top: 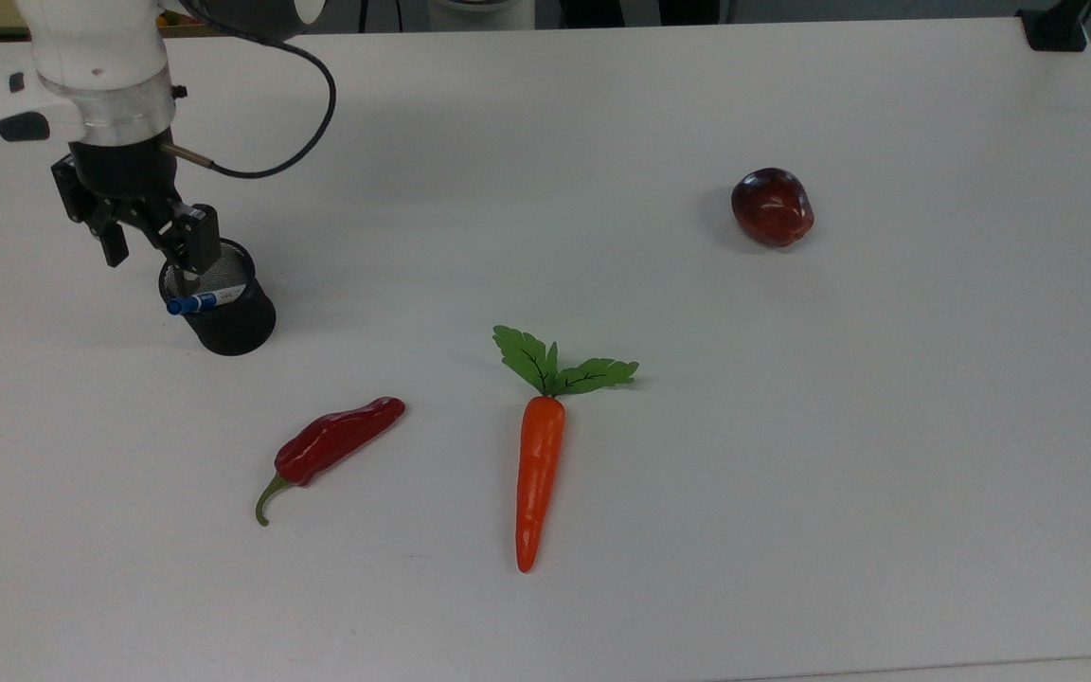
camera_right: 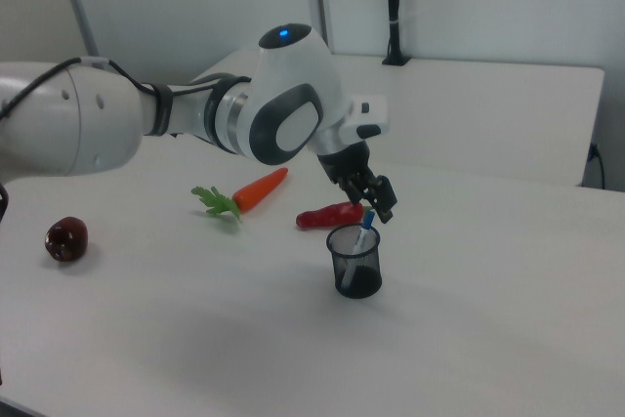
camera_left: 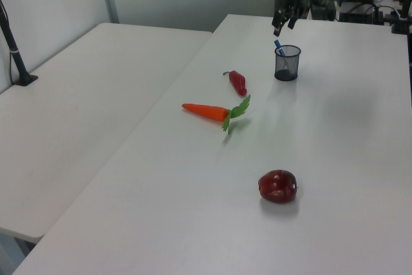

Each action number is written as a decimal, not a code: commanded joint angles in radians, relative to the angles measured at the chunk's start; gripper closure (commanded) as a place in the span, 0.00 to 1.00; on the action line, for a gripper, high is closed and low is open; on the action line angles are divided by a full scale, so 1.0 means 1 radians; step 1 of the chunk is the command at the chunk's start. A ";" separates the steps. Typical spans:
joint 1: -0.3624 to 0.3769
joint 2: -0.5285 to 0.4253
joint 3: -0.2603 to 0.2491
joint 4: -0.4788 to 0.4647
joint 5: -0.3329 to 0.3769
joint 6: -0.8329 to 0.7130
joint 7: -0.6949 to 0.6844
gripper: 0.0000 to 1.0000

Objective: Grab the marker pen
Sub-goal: 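Close the gripper on the blue-capped white marker in the cup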

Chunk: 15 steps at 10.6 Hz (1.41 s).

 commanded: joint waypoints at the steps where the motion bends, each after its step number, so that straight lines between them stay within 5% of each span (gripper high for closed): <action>1: 0.026 0.034 -0.001 -0.019 -0.075 0.038 0.022 0.27; 11: 0.030 0.039 -0.001 -0.014 -0.081 0.070 0.013 0.86; 15: 0.023 -0.019 -0.001 -0.008 -0.072 0.060 0.018 0.92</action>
